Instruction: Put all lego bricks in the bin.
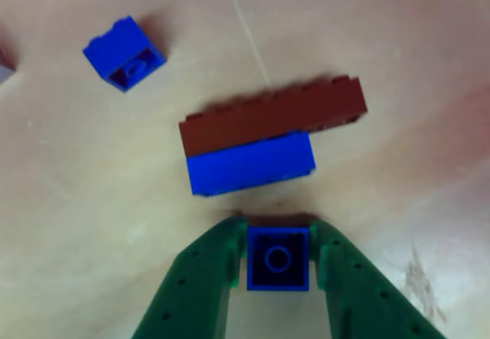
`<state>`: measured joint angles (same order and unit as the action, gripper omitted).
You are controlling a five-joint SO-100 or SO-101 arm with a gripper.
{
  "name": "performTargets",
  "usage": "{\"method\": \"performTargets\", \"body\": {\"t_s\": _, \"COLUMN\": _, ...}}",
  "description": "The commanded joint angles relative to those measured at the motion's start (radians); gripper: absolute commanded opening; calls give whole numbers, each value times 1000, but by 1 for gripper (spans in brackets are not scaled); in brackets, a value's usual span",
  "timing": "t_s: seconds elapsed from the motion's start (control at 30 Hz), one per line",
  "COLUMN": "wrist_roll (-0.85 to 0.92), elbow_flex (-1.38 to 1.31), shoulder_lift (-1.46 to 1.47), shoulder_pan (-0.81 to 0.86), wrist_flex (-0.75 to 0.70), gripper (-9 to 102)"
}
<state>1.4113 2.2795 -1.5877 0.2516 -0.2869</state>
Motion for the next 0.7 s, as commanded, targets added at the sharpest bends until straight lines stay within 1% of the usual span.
{"method": "performTargets", "body": {"t_s": 0.0, "wrist_roll": -127, "elbow_flex": -18, "shoulder_lift": -333, "shoulder_pan": -107, "wrist_flex": -262, "gripper": 0}}
{"method": "performTargets", "body": {"t_s": 0.03, "wrist_roll": -175, "elbow_flex": -66, "shoulder_lift": -428, "shoulder_pan": -158, "wrist_flex": -407, "gripper": 0}}
{"method": "performTargets", "body": {"t_s": 0.1, "wrist_roll": -291, "elbow_flex": -170, "shoulder_lift": -568, "shoulder_pan": -282, "wrist_flex": -647, "gripper": 0}}
{"method": "performTargets", "body": {"t_s": 0.13, "wrist_roll": -348, "elbow_flex": -259, "shoulder_lift": -588, "shoulder_pan": -364, "wrist_flex": -785, "gripper": 0}}
{"method": "performTargets", "body": {"t_s": 0.17, "wrist_roll": -425, "elbow_flex": -347, "shoulder_lift": -578, "shoulder_pan": -454, "wrist_flex": -890, "gripper": 0}}
{"method": "performTargets", "body": {"t_s": 0.23, "wrist_roll": -569, "elbow_flex": -511, "shoulder_lift": -502, "shoulder_pan": -629, "wrist_flex": -1034, "gripper": 0}}
{"method": "performTargets", "body": {"t_s": 0.27, "wrist_roll": -632, "elbow_flex": -577, "shoulder_lift": -439, "shoulder_pan": -715, "wrist_flex": -1074, "gripper": 0}}
{"method": "performTargets", "body": {"t_s": 0.37, "wrist_roll": -732, "elbow_flex": -647, "shoulder_lift": -259, "shoulder_pan": -936, "wrist_flex": -1088, "gripper": 0}}
{"method": "performTargets", "body": {"t_s": 0.47, "wrist_roll": -796, "elbow_flex": -647, "shoulder_lift": -143, "shoulder_pan": -1094, "wrist_flex": -1046, "gripper": 0}}
{"method": "performTargets", "body": {"t_s": 0.53, "wrist_roll": -833, "elbow_flex": -649, "shoulder_lift": -101, "shoulder_pan": -1155, "wrist_flex": -1009, "gripper": 0}}
{"method": "performTargets", "body": {"t_s": 0.6, "wrist_roll": -859, "elbow_flex": -658, "shoulder_lift": -94, "shoulder_pan": -1169, "wrist_flex": -974, "gripper": 1}}
{"method": "performTargets", "body": {"t_s": 0.67, "wrist_roll": -867, "elbow_flex": -672, "shoulder_lift": -104, "shoulder_pan": -1167, "wrist_flex": -966, "gripper": 6}}
